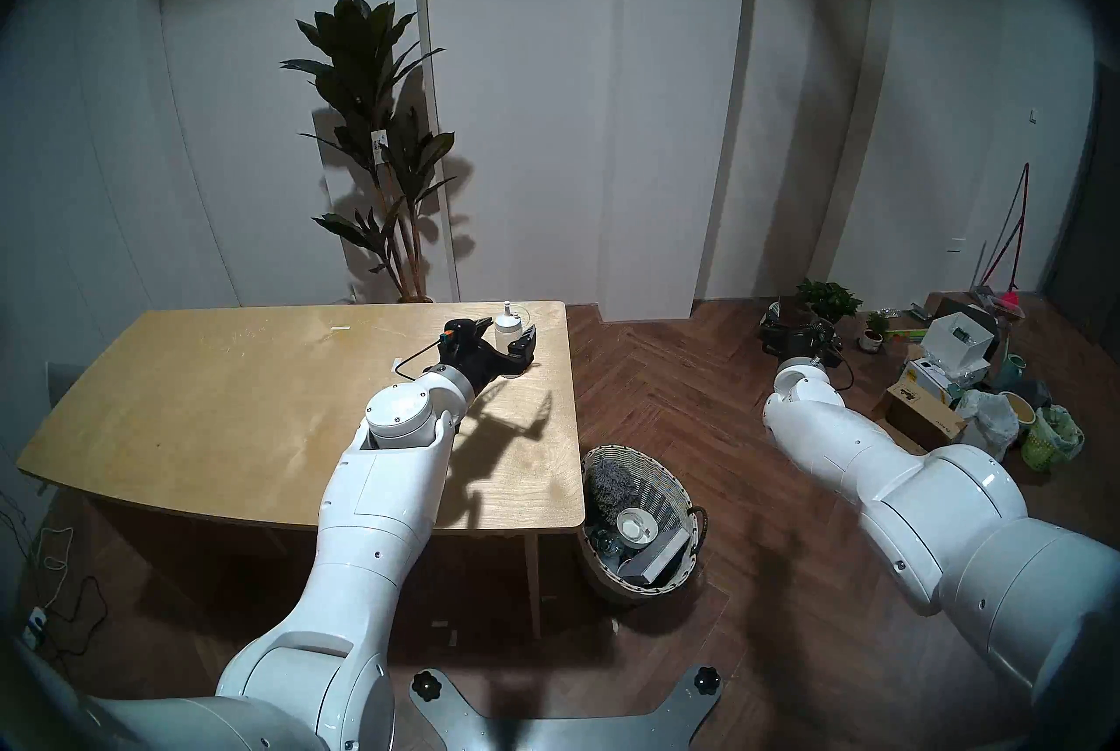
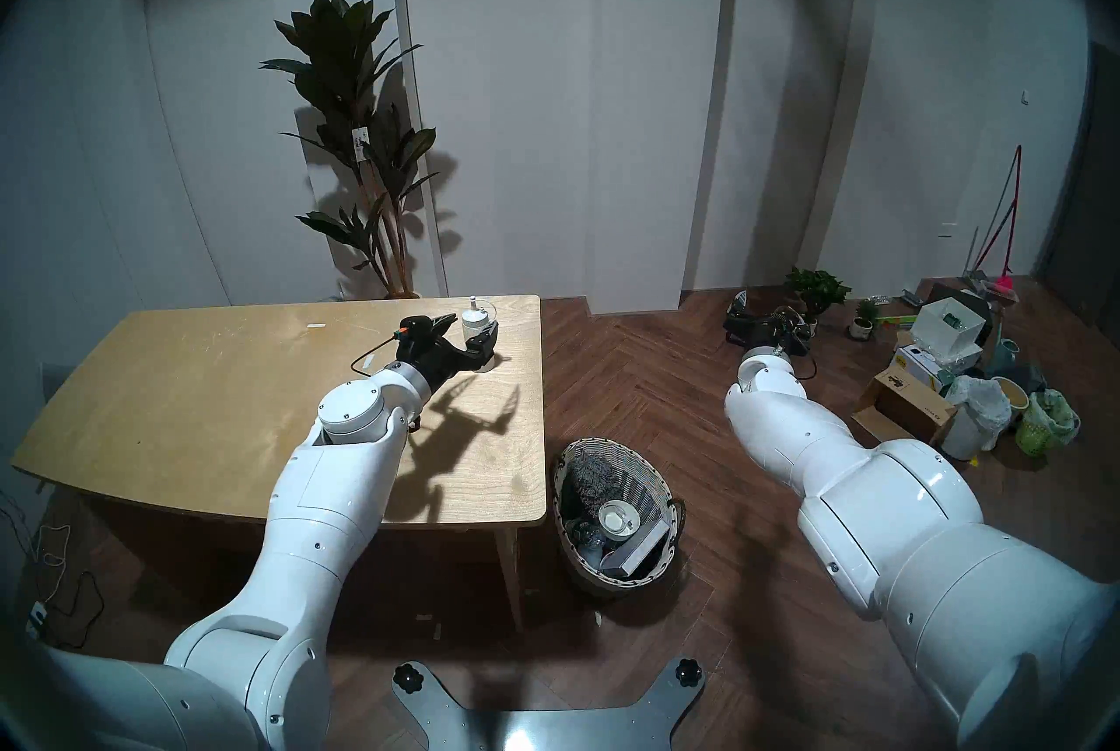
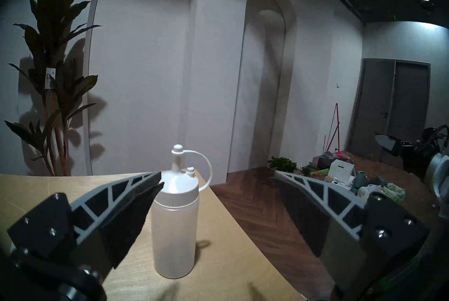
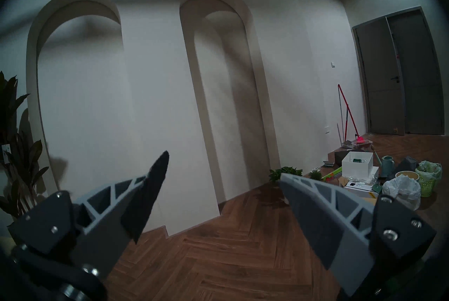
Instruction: Load the items into the basket from the rear
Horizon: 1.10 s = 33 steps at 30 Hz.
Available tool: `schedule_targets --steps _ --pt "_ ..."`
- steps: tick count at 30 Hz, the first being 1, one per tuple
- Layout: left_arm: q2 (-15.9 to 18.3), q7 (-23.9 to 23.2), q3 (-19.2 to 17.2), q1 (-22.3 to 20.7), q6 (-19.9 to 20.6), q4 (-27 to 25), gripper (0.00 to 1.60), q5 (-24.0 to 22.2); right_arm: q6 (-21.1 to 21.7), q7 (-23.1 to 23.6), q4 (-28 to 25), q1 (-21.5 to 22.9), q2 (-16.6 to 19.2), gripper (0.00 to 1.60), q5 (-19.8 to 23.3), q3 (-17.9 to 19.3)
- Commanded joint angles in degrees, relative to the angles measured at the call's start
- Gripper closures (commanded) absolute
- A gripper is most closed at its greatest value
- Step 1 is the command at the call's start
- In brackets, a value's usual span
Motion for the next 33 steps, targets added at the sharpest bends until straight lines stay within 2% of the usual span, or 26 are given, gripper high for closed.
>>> schedule_targets --steps 1,16,33 --pt "1.10 0.00 -2.03 -4.61 -3.28 2.34 0.00 -1.00 -1.97 0.61 -3.26 -0.73 1.13 0.00 -0.34 0.00" --pt "1.86 -2.02 -2.96 -9.85 -6.22 11.73 0.00 -1.95 -4.64 1.54 -9.76 -3.68 3.41 0.00 -1.69 0.28" --pt "0.68 -5.64 0.03 -15.10 -8.58 20.99 0.00 -1.98 -5.34 -0.75 -15.53 -8.80 7.92 0.00 -1.92 2.37"
